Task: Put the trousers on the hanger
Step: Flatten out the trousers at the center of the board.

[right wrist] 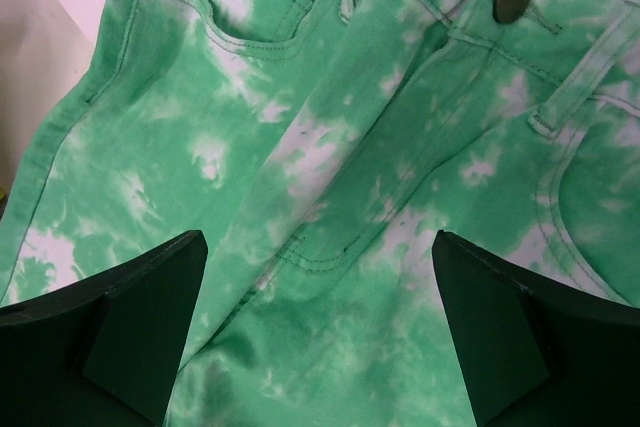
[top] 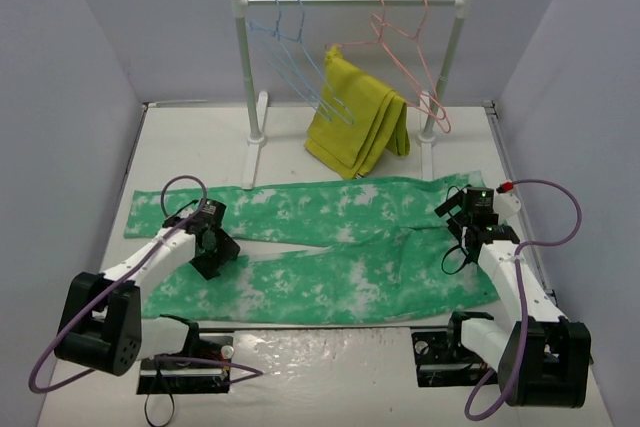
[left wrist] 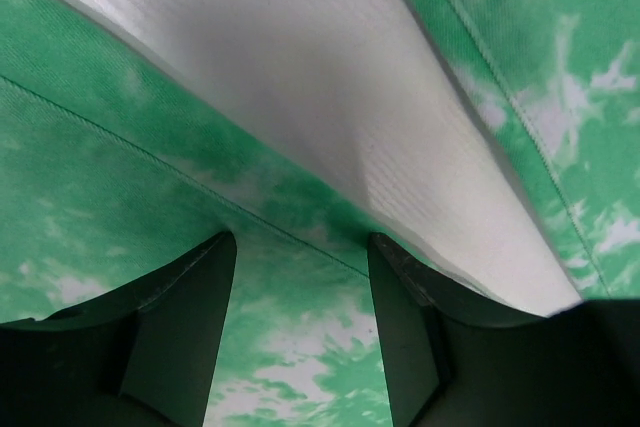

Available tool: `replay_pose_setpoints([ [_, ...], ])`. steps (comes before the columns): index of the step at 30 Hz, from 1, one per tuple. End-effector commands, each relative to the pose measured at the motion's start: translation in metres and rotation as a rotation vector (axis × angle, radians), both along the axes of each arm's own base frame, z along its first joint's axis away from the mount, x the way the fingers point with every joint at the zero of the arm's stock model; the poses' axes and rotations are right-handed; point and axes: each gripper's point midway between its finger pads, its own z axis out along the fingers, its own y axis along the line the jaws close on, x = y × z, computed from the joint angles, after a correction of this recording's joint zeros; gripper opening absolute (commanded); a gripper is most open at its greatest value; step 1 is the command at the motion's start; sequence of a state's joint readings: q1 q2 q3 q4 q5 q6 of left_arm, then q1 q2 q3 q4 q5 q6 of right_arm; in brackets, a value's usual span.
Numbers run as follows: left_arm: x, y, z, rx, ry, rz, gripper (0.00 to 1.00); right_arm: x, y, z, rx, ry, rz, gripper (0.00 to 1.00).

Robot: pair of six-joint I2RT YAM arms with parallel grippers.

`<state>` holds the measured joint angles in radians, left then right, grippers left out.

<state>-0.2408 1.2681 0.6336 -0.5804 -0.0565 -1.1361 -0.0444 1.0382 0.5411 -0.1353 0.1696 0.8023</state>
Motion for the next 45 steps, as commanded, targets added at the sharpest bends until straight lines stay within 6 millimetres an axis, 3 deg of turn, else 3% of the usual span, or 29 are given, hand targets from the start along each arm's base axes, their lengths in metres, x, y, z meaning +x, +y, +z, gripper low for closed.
replay_pose_setpoints([
  [1, 0.05, 0.035, 0.015, 0.095, -0.107, 0.056, 0.52, 0.011, 0.0, 0.008, -0.018, -0.041, 0.022, 0.93],
  [6, 0.073, 0.087, 0.042, 0.146, -0.157, 0.144, 0.52, 0.012, -0.003, 0.009, -0.046, -0.03, 0.041, 0.93],
  [9, 0.076, 0.104, 0.053, 0.177, -0.174, 0.15, 0.52, 0.014, -0.003, 0.008, -0.047, -0.02, 0.047, 0.93],
  [14, 0.076, 0.116, 0.064, 0.159, -0.198, 0.166, 0.52, 0.024, -0.003, 0.018, -0.045, -0.039, 0.044, 0.93],
  [21, 0.109, 0.116, 0.112, 0.162, -0.334, 0.087, 0.52, 0.046, -0.016, 0.052, -0.078, -0.105, -0.029, 0.92],
  [24, 0.13, 0.126, 0.123, 0.169, -0.358, 0.115, 0.53, 0.057, -0.026, 0.065, -0.094, -0.125, -0.079, 0.92],
  [27, 0.155, 0.134, 0.122, 0.13, -0.372, 0.177, 0.53, 0.065, -0.034, 0.069, -0.112, -0.122, -0.107, 0.92],
  [29, 0.171, 0.148, 0.108, 0.109, -0.334, 0.24, 0.53, 0.075, -0.039, 0.074, -0.118, -0.122, -0.114, 0.92],
  [31, 0.189, 0.159, 0.111, 0.093, -0.334, 0.272, 0.53, 0.081, -0.036, 0.074, -0.109, -0.118, -0.098, 0.92],
  [34, 0.205, 0.174, 0.096, 0.084, -0.287, 0.31, 0.53, 0.083, -0.033, 0.07, -0.099, -0.107, -0.073, 0.93],
  [41, 0.228, 0.204, 0.091, 0.119, -0.264, 0.373, 0.53, 0.07, -0.032, 0.071, -0.123, -0.112, -0.036, 0.93],
  [45, 0.23, 0.207, 0.077, 0.123, -0.203, 0.38, 0.53, 0.065, -0.031, 0.067, -0.123, -0.104, -0.029, 0.93],
])
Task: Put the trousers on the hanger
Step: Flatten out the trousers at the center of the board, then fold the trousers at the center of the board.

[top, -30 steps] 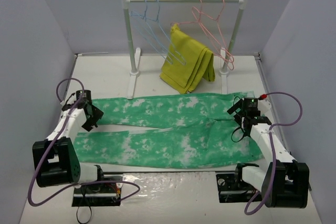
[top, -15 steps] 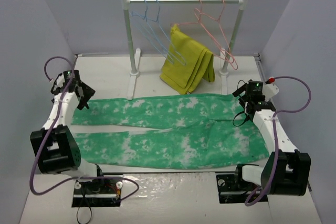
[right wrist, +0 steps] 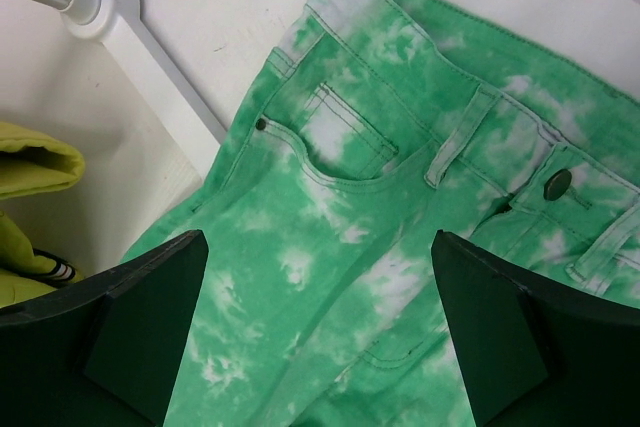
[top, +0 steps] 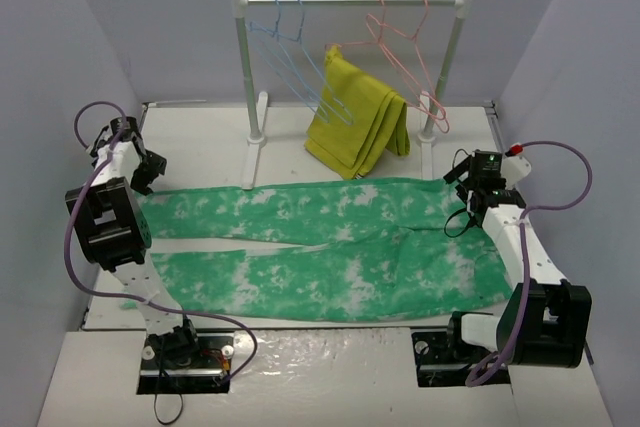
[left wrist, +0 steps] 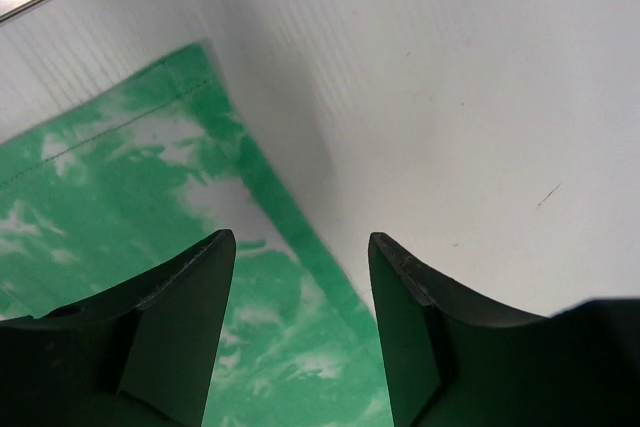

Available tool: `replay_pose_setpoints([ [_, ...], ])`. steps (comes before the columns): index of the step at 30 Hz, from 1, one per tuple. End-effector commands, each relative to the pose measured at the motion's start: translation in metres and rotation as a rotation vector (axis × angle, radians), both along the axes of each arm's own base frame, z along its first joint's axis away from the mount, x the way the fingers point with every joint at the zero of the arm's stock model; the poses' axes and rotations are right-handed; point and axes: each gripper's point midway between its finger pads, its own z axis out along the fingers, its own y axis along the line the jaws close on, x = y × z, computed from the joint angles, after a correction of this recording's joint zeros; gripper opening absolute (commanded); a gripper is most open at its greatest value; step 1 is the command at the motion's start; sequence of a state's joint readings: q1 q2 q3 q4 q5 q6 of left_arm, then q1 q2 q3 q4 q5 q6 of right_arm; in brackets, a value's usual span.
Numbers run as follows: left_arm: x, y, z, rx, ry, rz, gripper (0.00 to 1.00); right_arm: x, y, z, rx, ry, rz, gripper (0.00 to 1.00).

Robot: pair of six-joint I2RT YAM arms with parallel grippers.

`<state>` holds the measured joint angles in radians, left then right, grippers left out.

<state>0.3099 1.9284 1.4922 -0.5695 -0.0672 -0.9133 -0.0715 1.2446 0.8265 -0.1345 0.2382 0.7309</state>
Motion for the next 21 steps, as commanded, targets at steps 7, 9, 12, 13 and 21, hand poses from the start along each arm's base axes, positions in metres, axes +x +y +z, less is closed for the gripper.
replay_pose_setpoints([
  [7, 0.005, 0.011, -0.002, 0.003, 0.064, 0.057, 0.53, -0.004, 0.001, 0.005, -0.003, -0.039, 0.009, 0.93],
  [9, 0.0, 0.01, -0.006, -0.004, 0.088, 0.06, 0.53, -0.004, 0.001, 0.005, -0.003, -0.04, 0.013, 0.93],
  [12, -0.005, 0.01, -0.009, -0.011, 0.104, 0.07, 0.52, -0.005, 0.002, 0.002, -0.002, -0.037, 0.016, 0.93],
  [13, -0.005, 0.01, -0.01, -0.014, 0.108, 0.073, 0.52, -0.005, 0.002, 0.002, 0.0, -0.037, 0.016, 0.93],
  [21, -0.007, 0.01, -0.031, -0.057, 0.158, 0.083, 0.51, -0.006, 0.004, -0.002, 0.015, -0.043, 0.011, 0.93],
])
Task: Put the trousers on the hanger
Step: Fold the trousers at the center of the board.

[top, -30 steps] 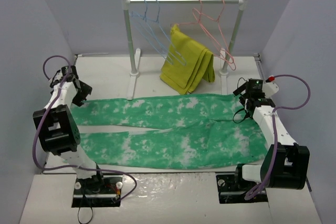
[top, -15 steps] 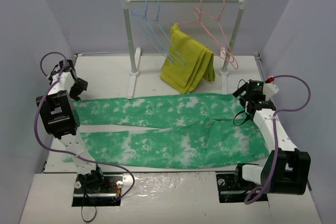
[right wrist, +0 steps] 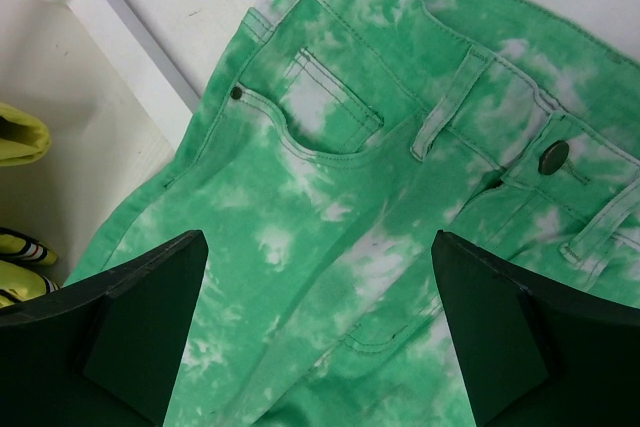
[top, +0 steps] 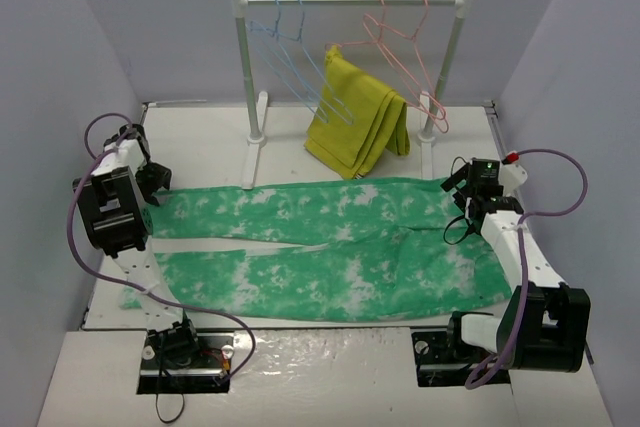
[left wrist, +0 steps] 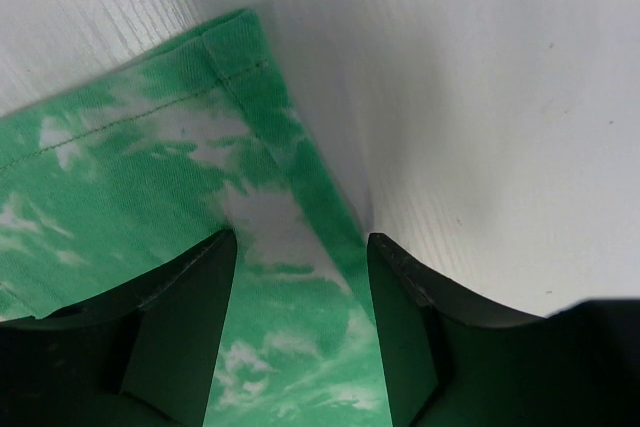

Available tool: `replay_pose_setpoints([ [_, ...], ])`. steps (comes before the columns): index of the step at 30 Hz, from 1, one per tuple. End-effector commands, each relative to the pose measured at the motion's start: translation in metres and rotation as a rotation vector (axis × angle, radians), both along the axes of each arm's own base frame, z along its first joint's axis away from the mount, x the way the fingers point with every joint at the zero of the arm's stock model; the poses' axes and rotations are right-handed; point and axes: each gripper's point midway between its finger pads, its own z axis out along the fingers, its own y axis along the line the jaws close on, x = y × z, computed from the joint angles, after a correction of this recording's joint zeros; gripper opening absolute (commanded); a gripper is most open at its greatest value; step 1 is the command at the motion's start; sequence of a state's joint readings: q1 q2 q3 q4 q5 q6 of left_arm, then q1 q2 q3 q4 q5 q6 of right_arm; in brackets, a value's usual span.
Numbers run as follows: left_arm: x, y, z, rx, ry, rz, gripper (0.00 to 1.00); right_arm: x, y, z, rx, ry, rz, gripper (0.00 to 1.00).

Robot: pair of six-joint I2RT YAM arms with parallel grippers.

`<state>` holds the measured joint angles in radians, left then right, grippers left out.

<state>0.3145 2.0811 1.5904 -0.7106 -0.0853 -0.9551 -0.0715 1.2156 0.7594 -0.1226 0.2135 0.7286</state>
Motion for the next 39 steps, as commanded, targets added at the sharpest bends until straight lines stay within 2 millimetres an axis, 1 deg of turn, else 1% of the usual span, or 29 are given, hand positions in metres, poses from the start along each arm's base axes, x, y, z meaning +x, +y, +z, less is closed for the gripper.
replay_pose_setpoints([
  [1, 0.005, 0.01, 0.01, 0.003, -0.011, 0.036, 0.51, 0.008, -0.001, 0.015, -0.002, -0.071, -0.01, 0.93],
  [3, 0.001, 0.009, 0.003, -0.006, 0.009, 0.038, 0.48, 0.009, -0.001, 0.017, -0.003, -0.074, -0.011, 0.93],
  [7, -0.006, 0.009, -0.006, -0.017, 0.039, 0.048, 0.47, 0.012, -0.002, 0.02, -0.006, -0.08, -0.014, 0.93],
  [10, -0.007, 0.009, -0.01, -0.029, 0.043, 0.054, 0.41, 0.013, -0.003, 0.021, -0.007, -0.083, -0.015, 0.93],
  [12, -0.008, 0.009, -0.011, -0.036, 0.044, 0.053, 0.33, 0.013, -0.004, 0.022, -0.009, -0.084, -0.02, 0.93],
  [13, -0.008, 0.009, -0.009, -0.035, 0.042, 0.053, 0.25, 0.014, -0.004, 0.023, -0.009, -0.086, -0.025, 0.93],
  [15, -0.007, 0.009, -0.005, -0.034, 0.026, 0.05, 0.07, 0.016, -0.007, 0.027, -0.013, -0.096, -0.035, 0.93],
  [17, -0.004, 0.008, 0.001, -0.04, -0.001, 0.041, 0.0, 0.019, -0.013, 0.031, -0.029, -0.1, -0.057, 0.93],
  [18, -0.001, 0.007, 0.011, -0.04, -0.032, 0.03, 0.0, 0.021, -0.017, 0.034, -0.038, -0.105, -0.071, 0.93],
  [19, 0.001, 0.007, 0.015, -0.038, -0.055, 0.019, 0.0, 0.022, -0.02, 0.037, -0.045, -0.111, -0.085, 0.93],
  [20, 0.001, 0.006, 0.016, -0.038, -0.057, 0.016, 0.0, 0.024, -0.023, 0.039, -0.046, -0.116, -0.093, 0.93],
  [23, 0.004, 0.001, 0.056, -0.02, -0.192, -0.017, 0.0, 0.027, -0.045, 0.042, -0.041, -0.127, -0.19, 0.92],
  [24, 0.005, -0.004, 0.066, -0.027, -0.234, -0.037, 0.0, 0.029, -0.05, 0.042, -0.042, -0.126, -0.206, 0.92],
  [25, 0.003, -0.008, 0.069, -0.032, -0.248, -0.053, 0.0, 0.031, -0.053, 0.038, -0.042, -0.112, -0.216, 0.92],
  [26, 0.0, -0.011, 0.077, -0.027, -0.273, -0.068, 0.0, 0.036, -0.056, 0.04, -0.045, -0.111, -0.223, 0.92],
  [27, -0.003, -0.013, 0.09, -0.015, -0.305, -0.083, 0.0, 0.044, -0.059, 0.045, -0.052, -0.119, -0.228, 0.92],
  [28, -0.005, -0.015, 0.095, -0.008, -0.328, -0.091, 0.0, 0.048, -0.062, 0.046, -0.058, -0.115, -0.232, 0.92],
  [29, -0.008, -0.017, 0.099, -0.003, -0.348, -0.1, 0.0, 0.052, -0.065, 0.045, -0.064, -0.107, -0.237, 0.91],
  [30, -0.014, -0.022, 0.101, -0.006, -0.357, -0.11, 0.0, 0.055, -0.069, 0.039, -0.072, -0.089, -0.247, 0.91],
  [31, -0.018, -0.024, 0.102, -0.004, -0.367, -0.116, 0.0, 0.061, -0.072, 0.041, -0.074, -0.092, -0.254, 0.91],
  [32, -0.021, -0.025, 0.103, -0.004, -0.369, -0.12, 0.0, 0.062, -0.075, 0.036, -0.071, -0.077, -0.261, 0.91],
  [33, -0.026, -0.027, 0.099, -0.008, -0.364, -0.128, 0.0, 0.068, -0.08, 0.03, -0.065, -0.063, -0.273, 0.91],
  [35, -0.031, -0.03, 0.103, -0.005, -0.375, -0.139, 0.0, 0.079, -0.088, 0.025, -0.078, -0.047, -0.293, 0.91],
  [36, -0.032, -0.032, 0.103, -0.008, -0.38, -0.144, 0.0, 0.083, -0.089, 0.029, -0.081, -0.056, -0.296, 0.91],
  [38, -0.036, -0.035, 0.105, -0.016, -0.39, -0.146, 0.0, 0.092, -0.094, 0.013, -0.091, -0.016, -0.305, 0.91],
  [39, -0.036, -0.037, 0.107, -0.022, -0.399, -0.149, 0.0, 0.096, -0.095, 0.009, -0.088, -0.008, -0.311, 0.91],
])
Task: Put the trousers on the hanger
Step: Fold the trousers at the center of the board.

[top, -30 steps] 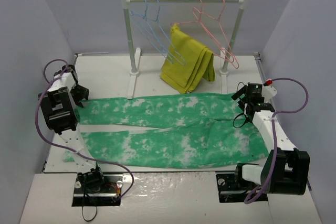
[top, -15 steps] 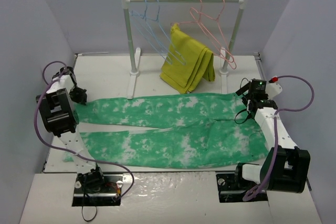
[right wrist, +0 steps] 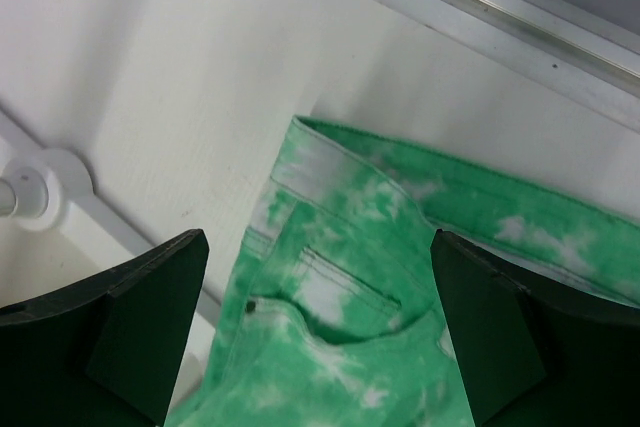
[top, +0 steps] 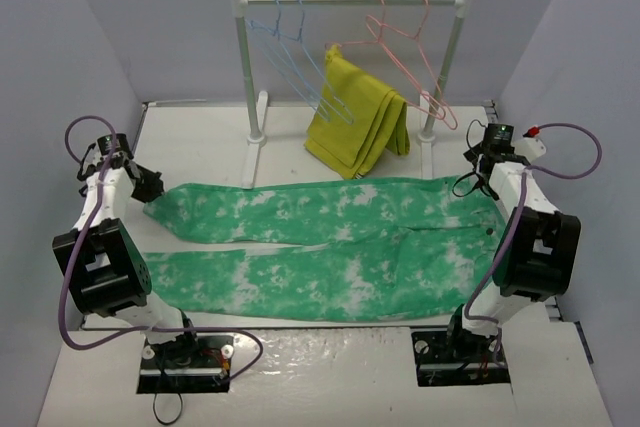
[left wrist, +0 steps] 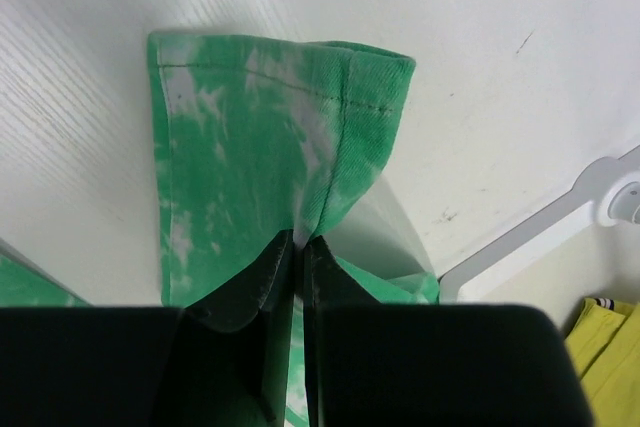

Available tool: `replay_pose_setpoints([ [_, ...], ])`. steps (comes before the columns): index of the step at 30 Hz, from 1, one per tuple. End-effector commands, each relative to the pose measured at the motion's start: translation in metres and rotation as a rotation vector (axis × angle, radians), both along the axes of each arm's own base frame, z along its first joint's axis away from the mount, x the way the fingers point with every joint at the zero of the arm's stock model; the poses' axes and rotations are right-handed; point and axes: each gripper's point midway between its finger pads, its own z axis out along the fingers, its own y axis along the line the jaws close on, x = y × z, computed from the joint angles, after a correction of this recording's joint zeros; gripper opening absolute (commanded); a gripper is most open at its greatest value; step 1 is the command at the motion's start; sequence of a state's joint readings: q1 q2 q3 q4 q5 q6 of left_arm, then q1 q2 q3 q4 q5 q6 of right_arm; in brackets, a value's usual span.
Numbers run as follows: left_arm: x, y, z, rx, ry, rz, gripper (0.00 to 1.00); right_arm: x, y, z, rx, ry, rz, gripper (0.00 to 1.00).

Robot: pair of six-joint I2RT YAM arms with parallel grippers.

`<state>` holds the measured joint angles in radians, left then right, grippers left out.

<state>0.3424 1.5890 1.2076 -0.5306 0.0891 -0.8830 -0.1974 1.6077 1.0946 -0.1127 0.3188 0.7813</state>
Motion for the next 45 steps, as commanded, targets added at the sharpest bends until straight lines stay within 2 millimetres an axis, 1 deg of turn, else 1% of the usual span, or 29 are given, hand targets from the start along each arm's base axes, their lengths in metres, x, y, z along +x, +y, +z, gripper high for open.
replay_pose_setpoints([
  [1, 0.007, -0.005, 0.025, 0.007, -0.102, -0.04, 0.0, 0.026, -0.022, 0.005, -0.046, -0.031, -0.077, 0.91],
  [5, 0.007, -0.003, 0.04, 0.031, -0.128, -0.051, 0.0, 0.044, -0.018, -0.02, -0.008, 0.012, -0.047, 0.89],
  [8, 0.006, 0.0, 0.055, 0.063, -0.151, -0.053, 0.0, 0.054, -0.016, -0.025, 0.002, 0.018, -0.027, 0.85],
  [11, 0.006, 0.001, 0.062, 0.075, -0.162, -0.055, 0.0, 0.055, -0.014, -0.033, 0.009, 0.038, -0.013, 0.83],
  [15, 0.006, 0.001, 0.061, 0.074, -0.161, -0.055, 0.0, 0.053, -0.009, -0.047, 0.034, 0.079, 0.018, 0.79],
  [20, 0.005, 0.001, 0.059, 0.075, -0.155, -0.057, 0.0, 0.047, -0.001, -0.059, 0.064, 0.115, 0.046, 0.69],
  [24, 0.007, 0.004, 0.059, 0.079, -0.152, -0.051, 0.0, 0.048, -0.001, -0.064, 0.07, 0.13, 0.062, 0.58],
  [25, 0.008, 0.004, 0.06, 0.077, -0.153, -0.051, 0.0, 0.049, -0.001, -0.064, 0.073, 0.13, 0.065, 0.54],
  [28, 0.015, 0.005, 0.064, 0.076, -0.164, -0.049, 0.0, 0.055, -0.003, -0.063, 0.082, 0.124, 0.074, 0.39],
  [29, 0.018, 0.006, 0.07, 0.078, -0.176, -0.046, 0.0, 0.058, -0.005, -0.06, 0.082, 0.115, 0.075, 0.31],
  [31, 0.027, 0.008, 0.08, 0.078, -0.196, -0.047, 0.0, 0.065, -0.007, -0.05, 0.085, 0.09, 0.08, 0.14],
  [32, 0.034, 0.009, 0.093, 0.077, -0.225, -0.054, 0.0, 0.068, -0.008, -0.041, 0.084, 0.071, 0.082, 0.07],
  [34, 0.051, 0.005, 0.116, 0.062, -0.29, -0.085, 0.0, 0.077, -0.013, -0.012, 0.073, 0.008, 0.083, 0.0],
  [35, 0.058, 0.004, 0.124, 0.055, -0.32, -0.094, 0.0, 0.082, -0.017, 0.004, 0.063, -0.026, 0.08, 0.0],
  [36, 0.065, 0.003, 0.138, 0.047, -0.361, -0.107, 0.0, 0.085, -0.02, 0.021, 0.05, -0.062, 0.079, 0.0],
  [37, 0.073, 0.0, 0.157, 0.04, -0.414, -0.125, 0.0, 0.087, -0.023, 0.043, 0.034, -0.103, 0.08, 0.0],
  [39, 0.083, -0.001, 0.179, 0.036, -0.47, -0.14, 0.0, 0.091, -0.031, 0.084, 0.005, -0.186, 0.072, 0.0],
  [42, 0.097, 0.005, 0.222, 0.042, -0.586, -0.135, 0.0, 0.092, -0.046, 0.133, -0.02, -0.292, 0.056, 0.0],
  [43, 0.102, 0.009, 0.239, 0.048, -0.64, -0.123, 0.0, 0.093, -0.052, 0.148, -0.031, -0.321, 0.05, 0.0],
  [44, 0.109, 0.014, 0.254, 0.056, -0.691, -0.116, 0.0, 0.094, -0.055, 0.156, -0.039, -0.337, 0.053, 0.0],
  [45, 0.114, 0.019, 0.253, 0.029, -0.699, -0.093, 0.0, 0.094, -0.061, 0.167, -0.042, -0.362, 0.051, 0.0],
])
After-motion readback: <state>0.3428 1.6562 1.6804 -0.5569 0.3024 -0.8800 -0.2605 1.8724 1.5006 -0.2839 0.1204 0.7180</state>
